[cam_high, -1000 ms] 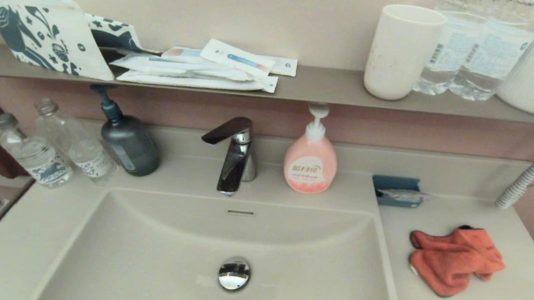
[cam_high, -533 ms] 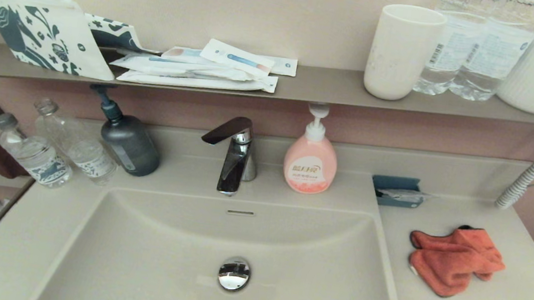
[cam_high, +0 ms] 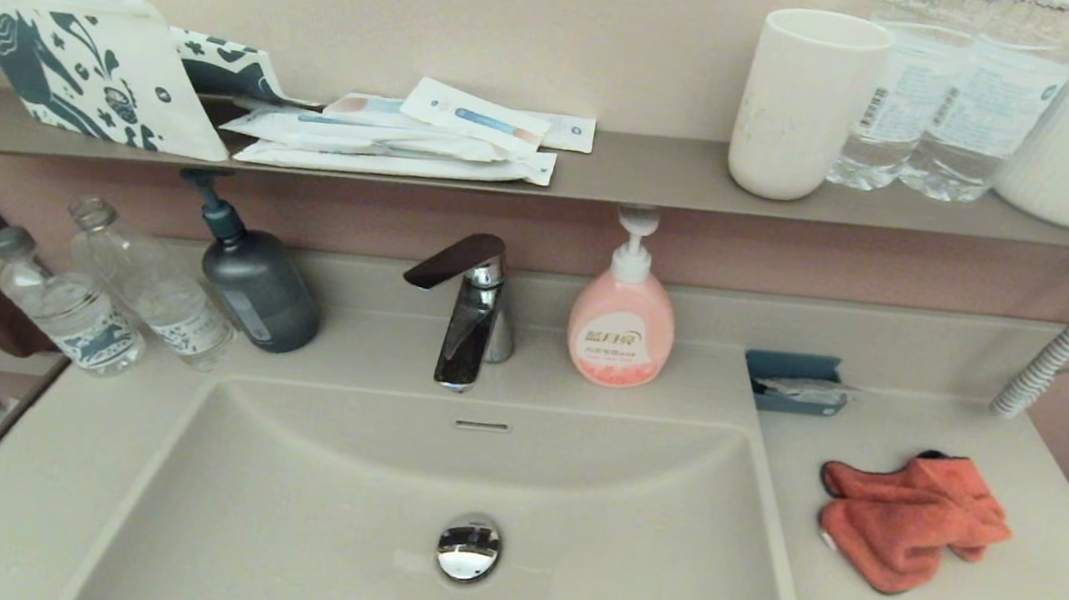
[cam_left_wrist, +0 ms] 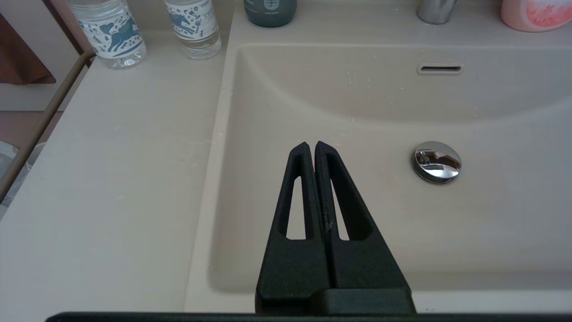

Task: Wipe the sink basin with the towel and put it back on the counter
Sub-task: Turn on the faucet

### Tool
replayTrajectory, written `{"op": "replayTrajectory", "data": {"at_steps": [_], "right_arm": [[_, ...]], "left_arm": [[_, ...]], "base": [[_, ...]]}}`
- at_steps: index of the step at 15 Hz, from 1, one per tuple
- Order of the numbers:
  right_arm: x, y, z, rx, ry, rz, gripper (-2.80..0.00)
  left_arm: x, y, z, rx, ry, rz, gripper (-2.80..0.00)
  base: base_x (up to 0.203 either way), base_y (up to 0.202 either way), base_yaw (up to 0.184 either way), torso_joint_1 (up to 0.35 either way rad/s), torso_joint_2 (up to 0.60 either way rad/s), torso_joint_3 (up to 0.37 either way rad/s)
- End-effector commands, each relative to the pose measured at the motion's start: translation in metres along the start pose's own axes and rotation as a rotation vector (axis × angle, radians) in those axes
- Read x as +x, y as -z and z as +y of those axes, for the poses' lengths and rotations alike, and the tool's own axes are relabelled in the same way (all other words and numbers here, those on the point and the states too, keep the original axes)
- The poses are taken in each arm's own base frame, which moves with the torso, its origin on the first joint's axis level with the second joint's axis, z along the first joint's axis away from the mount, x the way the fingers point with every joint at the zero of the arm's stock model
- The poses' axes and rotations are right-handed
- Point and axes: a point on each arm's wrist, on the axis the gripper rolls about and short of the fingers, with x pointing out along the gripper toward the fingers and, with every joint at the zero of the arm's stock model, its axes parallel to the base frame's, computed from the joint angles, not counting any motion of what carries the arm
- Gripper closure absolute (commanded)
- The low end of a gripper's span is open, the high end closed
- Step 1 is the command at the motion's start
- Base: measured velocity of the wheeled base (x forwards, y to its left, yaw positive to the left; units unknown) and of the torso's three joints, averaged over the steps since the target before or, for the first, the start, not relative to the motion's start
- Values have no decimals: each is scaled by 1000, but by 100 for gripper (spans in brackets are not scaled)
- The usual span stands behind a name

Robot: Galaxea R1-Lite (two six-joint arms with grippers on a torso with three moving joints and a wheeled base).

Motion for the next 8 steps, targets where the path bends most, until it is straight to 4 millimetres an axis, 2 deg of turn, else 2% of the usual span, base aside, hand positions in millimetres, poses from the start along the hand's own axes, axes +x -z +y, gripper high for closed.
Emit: {"op": "replayTrajectory", "data": {"at_steps": [1, 8], "right_arm": [[0, 0, 0, 0, 0, 1, 0], [0, 0, 0, 0, 0, 1, 0]], "left_arm": [[0, 0, 0, 0, 0, 1, 0], [0, 0, 0, 0, 0, 1, 0]], "base": [[0, 0, 0, 0, 0, 0], [0, 0, 0, 0, 0, 0]]}}
